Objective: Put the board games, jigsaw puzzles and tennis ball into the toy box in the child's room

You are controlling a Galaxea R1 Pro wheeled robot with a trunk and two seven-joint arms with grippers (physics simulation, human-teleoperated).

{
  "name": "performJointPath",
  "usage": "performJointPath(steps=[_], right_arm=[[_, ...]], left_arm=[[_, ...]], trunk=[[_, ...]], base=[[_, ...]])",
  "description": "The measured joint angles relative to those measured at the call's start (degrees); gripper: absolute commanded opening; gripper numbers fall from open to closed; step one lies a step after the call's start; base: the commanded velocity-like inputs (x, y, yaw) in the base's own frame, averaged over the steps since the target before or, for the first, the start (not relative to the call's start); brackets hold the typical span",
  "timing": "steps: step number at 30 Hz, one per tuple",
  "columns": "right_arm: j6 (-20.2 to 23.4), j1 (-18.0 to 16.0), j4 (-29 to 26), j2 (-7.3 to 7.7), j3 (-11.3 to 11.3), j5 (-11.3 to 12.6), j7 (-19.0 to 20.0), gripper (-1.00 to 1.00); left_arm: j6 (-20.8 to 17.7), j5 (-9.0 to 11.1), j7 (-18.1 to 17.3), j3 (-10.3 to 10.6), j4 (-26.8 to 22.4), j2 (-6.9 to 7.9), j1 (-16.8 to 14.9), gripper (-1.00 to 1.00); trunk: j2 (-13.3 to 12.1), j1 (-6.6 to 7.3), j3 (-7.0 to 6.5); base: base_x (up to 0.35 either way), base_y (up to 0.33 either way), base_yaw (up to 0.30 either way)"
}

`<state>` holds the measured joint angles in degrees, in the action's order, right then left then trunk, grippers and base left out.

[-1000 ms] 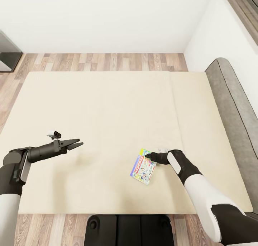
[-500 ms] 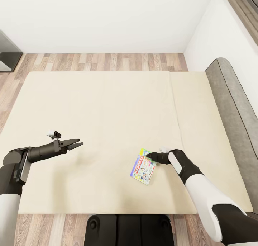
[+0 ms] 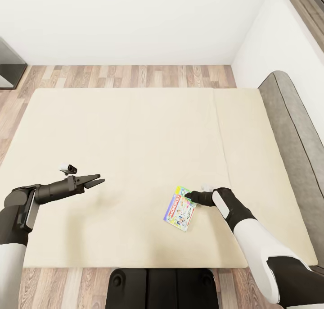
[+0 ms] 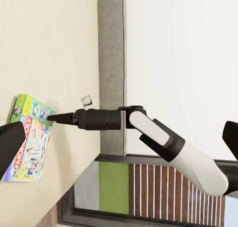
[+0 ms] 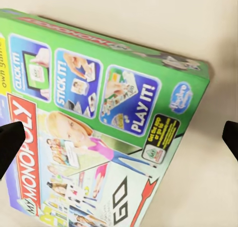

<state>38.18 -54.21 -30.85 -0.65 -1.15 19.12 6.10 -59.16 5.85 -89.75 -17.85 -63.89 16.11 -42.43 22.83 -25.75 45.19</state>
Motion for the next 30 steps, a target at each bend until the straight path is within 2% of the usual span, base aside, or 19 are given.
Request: performJointPath(steps=[15,30], right_arm=[[0.00,0.01,0.06,-0.05,-0.01,-0.07,0.00,1.00],[0.00,0.07,0.06,-0.39,-0.17,-0.06,-0.01,1.00]], left_arm=[[0.00,0.00,0.00,-0.02,0.00,-0.02,0.00,1.00],[-0.07,0.04,0.00,-0.03,0.00,0.02,0.00,1.00]], trunk=[[0.00,0.00,0.95],[0.00,0.00,1.29]], base=[[0.000,0.000,0.000],[0.000,0.000,0.000]])
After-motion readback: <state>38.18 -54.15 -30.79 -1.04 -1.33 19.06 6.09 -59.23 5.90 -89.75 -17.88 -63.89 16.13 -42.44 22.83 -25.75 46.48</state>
